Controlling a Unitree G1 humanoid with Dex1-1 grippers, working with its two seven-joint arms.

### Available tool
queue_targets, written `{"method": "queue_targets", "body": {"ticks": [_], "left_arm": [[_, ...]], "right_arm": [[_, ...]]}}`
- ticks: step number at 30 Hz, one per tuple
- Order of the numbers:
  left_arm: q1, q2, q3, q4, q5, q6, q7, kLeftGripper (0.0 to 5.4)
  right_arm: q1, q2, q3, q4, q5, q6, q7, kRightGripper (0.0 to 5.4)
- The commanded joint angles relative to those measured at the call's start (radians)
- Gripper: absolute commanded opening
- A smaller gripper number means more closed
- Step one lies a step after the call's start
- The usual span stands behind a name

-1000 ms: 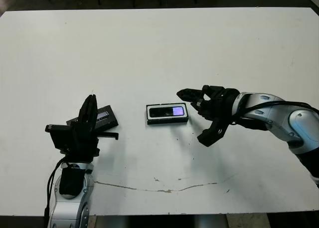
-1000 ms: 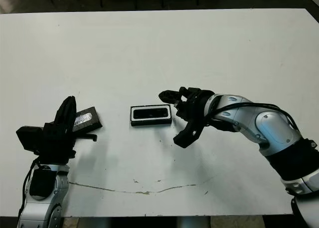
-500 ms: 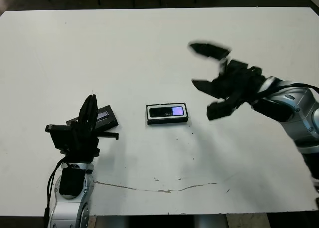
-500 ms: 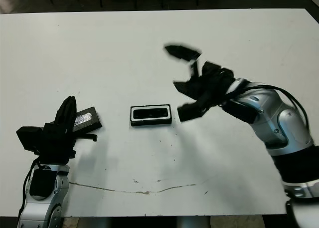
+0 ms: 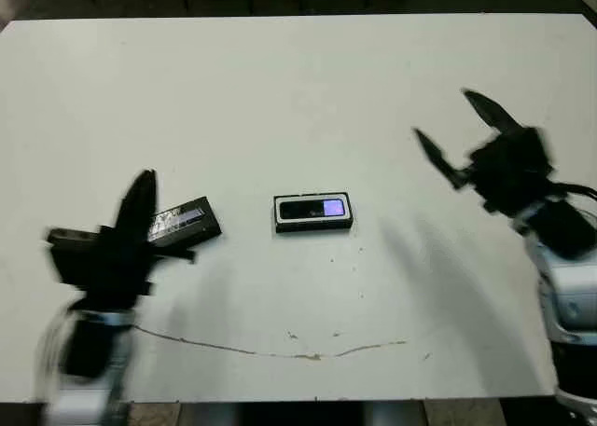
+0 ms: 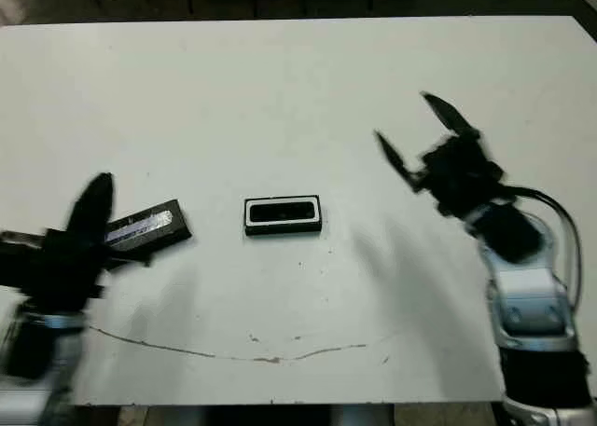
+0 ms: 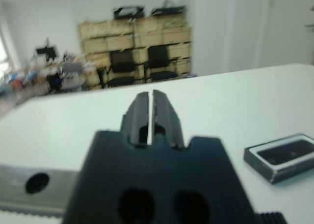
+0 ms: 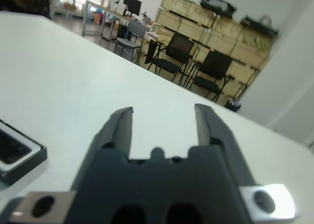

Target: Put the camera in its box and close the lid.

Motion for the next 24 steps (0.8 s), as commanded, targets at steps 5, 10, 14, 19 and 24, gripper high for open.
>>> {"method": "queue_targets", "body": {"ticks": [5,10,14,19,24], "left_arm": [[-0.171,0.383,0.130,0.135,-0.138,0.148,-0.320,1.13],[-0.366,0.531,-0.011,0.330,-0.134,0.162,-0.569,2.02],[-0.508,0.537,-0.147,0.489,-0.130,0.195,-0.725,2.74],[-0.593,0.495,-0.236,0.643,-0.122,0.159,-0.847,3.64],[-0.621,0.458,-0.273,0.744,-0.152,0.196,-0.951,4.53]], "right_arm": [[0.071,-0.008,-0.024,-0.032,0.048,0.044,-0.008,1.17],[0.051,-0.018,-0.014,-0.020,0.033,0.045,-0.010,0.25],[0.030,-0.020,-0.001,0.003,0.028,0.045,-0.009,0.00],[0.027,-0.017,0.016,-0.007,0.015,0.054,-0.023,0.00],[0.033,-0.006,0.024,-0.023,0.014,0.049,-0.043,0.00]]}}
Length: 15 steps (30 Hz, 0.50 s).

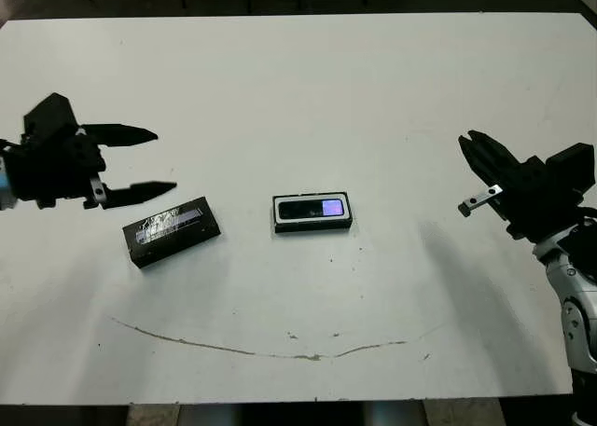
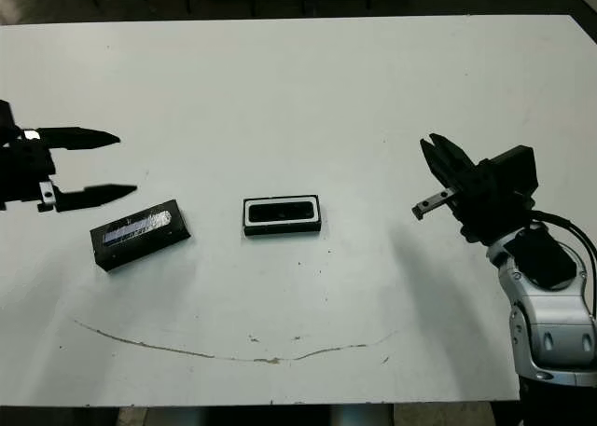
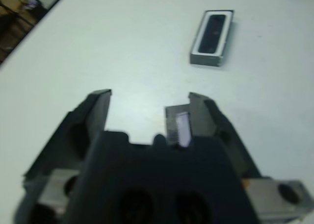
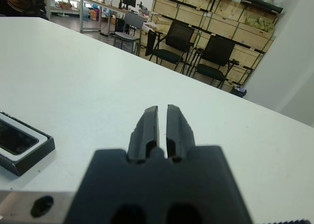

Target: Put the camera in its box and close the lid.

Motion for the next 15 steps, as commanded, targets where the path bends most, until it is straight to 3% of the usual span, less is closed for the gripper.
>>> {"method": "queue_targets", "body": {"ticks": [1,5,8,15], "left_arm": [[-0.012,-0.022,-0.029,0.068,-0.016,0.046,-0.068,4.71],[-0.003,-0.027,-0.046,0.096,0.014,0.008,-0.098,5.39],[0.018,-0.023,-0.050,0.098,0.040,-0.023,-0.098,5.39],[0.069,-0.030,-0.026,0.104,0.012,-0.013,-0.105,5.39]], "right_arm": [[0.012,0.004,0.007,-0.004,-0.005,0.011,-0.011,0.00],[0.011,0.007,0.007,0.000,0.000,0.005,-0.013,0.00],[0.010,0.006,0.008,0.007,-0.005,-0.004,-0.014,0.00],[0.006,-0.003,0.006,0.013,-0.014,0.002,-0.022,0.00]]}}
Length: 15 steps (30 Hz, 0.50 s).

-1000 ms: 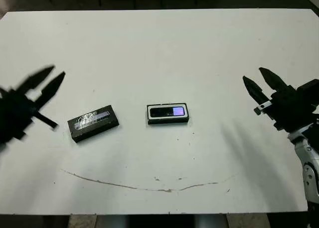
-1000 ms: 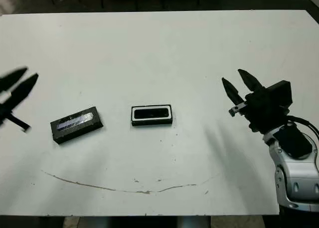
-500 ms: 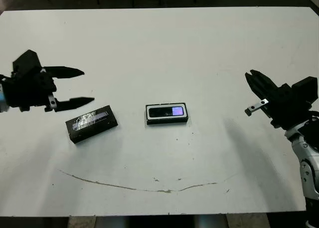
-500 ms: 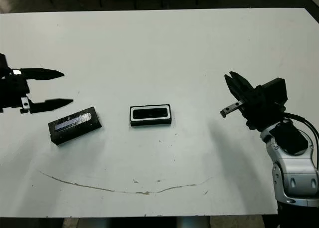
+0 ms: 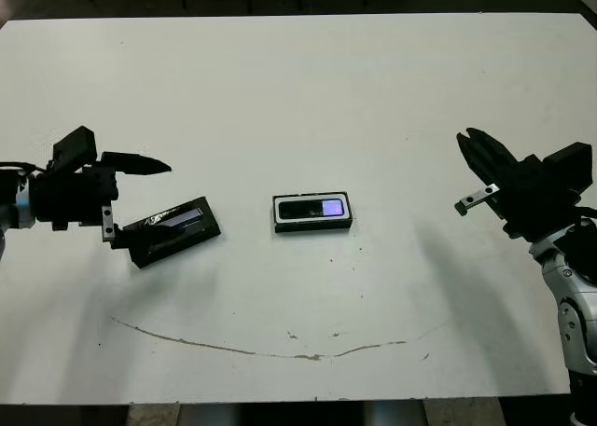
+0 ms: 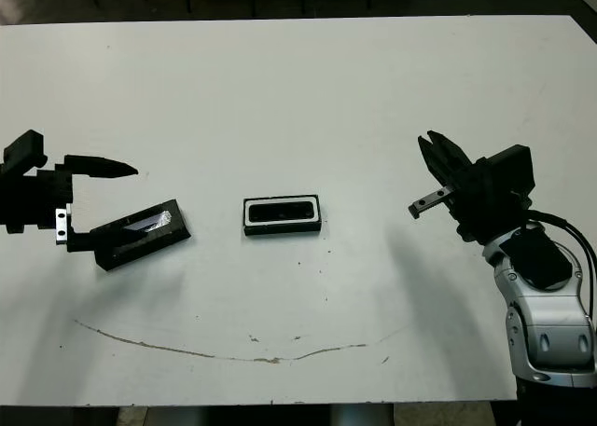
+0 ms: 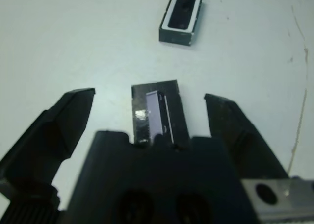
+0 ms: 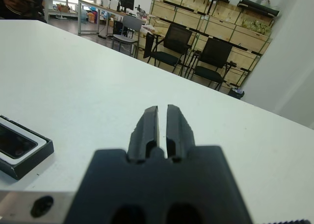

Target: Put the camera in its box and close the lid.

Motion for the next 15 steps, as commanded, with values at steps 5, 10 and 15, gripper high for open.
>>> {"method": "queue_targets", "body": {"ticks": [5,10,15], "left_arm": [[0.053,-0.013,0.015,0.021,-0.041,0.038,-0.040,5.39],[0.058,-0.019,0.018,0.048,-0.041,0.024,-0.056,5.39],[0.069,-0.030,0.029,0.060,-0.042,0.004,-0.063,5.39]], "right_arm": [[0.005,-0.009,-0.001,0.024,-0.009,0.004,-0.003,0.00],[0.008,-0.016,0.000,0.018,-0.015,0.015,-0.006,0.00],[0.013,-0.017,0.000,0.014,-0.023,0.006,-0.004,0.00]]}}
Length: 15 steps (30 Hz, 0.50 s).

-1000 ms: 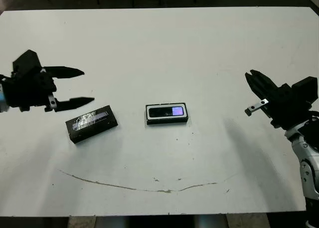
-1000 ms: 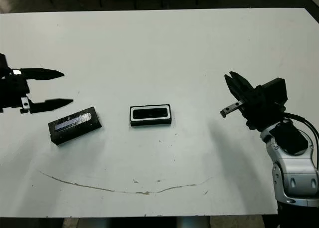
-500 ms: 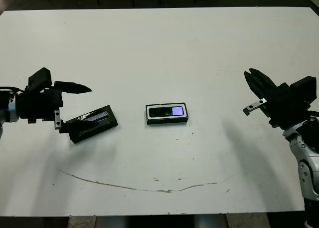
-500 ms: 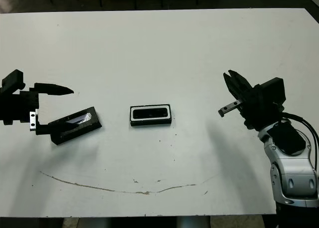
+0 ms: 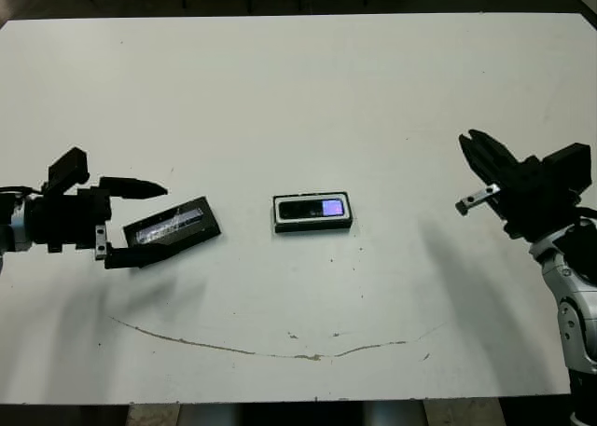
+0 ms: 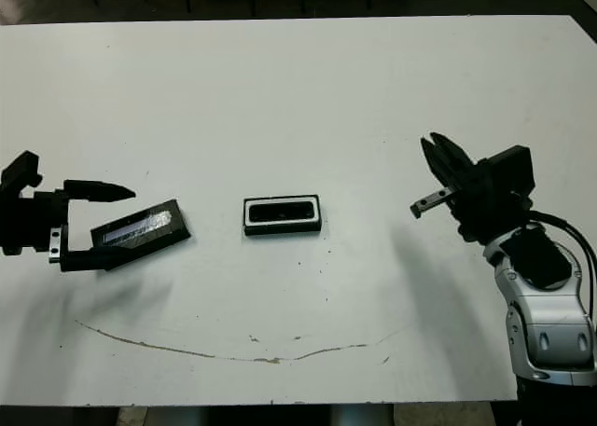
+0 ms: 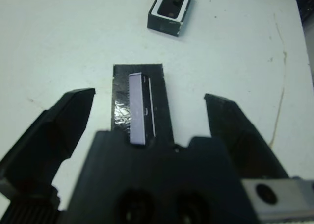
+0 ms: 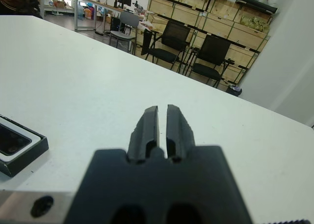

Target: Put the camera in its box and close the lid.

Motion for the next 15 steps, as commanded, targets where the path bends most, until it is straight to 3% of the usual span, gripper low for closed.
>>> {"method": "queue_targets", "body": {"ticks": [1,15], "left_arm": [[0.030,-0.008,0.005,0.017,0.008,-0.010,-0.006,5.39],[0.083,0.001,-0.013,0.035,0.104,0.002,0.088,5.39]], "right_arm": [[0.015,-0.014,0.001,-0.002,-0.012,0.008,0.000,0.00],[0.023,-0.010,-0.002,-0.031,0.003,0.042,0.004,0.00]]}}
